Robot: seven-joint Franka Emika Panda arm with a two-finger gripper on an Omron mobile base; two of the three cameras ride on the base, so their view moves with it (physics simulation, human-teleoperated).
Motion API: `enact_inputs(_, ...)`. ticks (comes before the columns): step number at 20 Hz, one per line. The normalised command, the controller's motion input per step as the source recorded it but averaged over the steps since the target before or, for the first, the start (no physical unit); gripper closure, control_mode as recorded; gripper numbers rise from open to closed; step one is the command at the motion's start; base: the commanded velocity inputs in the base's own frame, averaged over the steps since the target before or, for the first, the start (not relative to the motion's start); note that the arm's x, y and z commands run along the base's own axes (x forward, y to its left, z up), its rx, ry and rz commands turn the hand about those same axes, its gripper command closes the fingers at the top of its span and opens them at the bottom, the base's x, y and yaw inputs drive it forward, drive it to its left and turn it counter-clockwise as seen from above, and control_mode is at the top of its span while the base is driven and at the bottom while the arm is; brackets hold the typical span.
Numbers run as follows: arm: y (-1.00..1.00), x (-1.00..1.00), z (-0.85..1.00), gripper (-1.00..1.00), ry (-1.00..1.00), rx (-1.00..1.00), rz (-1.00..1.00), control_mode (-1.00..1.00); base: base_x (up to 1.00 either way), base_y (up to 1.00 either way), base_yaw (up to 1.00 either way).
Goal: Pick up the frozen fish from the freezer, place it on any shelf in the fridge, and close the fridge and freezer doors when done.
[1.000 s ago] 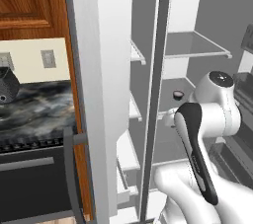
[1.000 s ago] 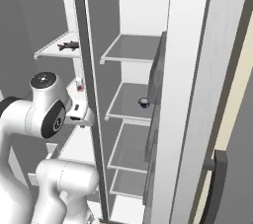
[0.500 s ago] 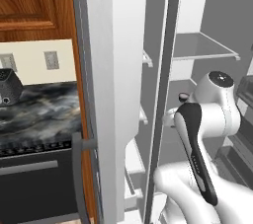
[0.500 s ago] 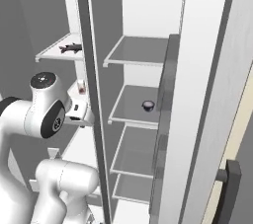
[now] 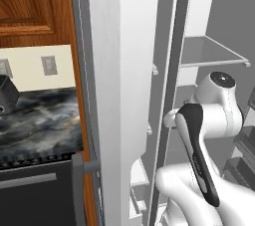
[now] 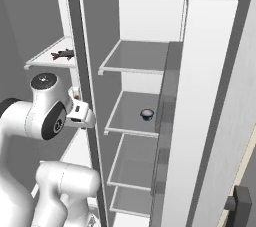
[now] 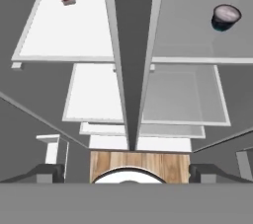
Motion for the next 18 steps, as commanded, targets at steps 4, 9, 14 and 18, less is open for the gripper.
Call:
enact_inputs(4,0.00,0.00,0.00,-1.00,0.00,0.00,0.00,1.00,0.19,0.12,0.00)
enact_inputs(9,0.00,0.00,0.00,-1.00,0.00,0.00,0.00,1.00,0.08,0.31,0.00)
enact_inputs(14,0.00,0.00,0.00,-1.00,0.00,0.00,0.00,1.00,0.07,0.27,0.00)
enact_inputs(18,0.00,0.00,0.00,-1.00,0.00,0.00,0.00,1.00,0.10,0.14,0.00)
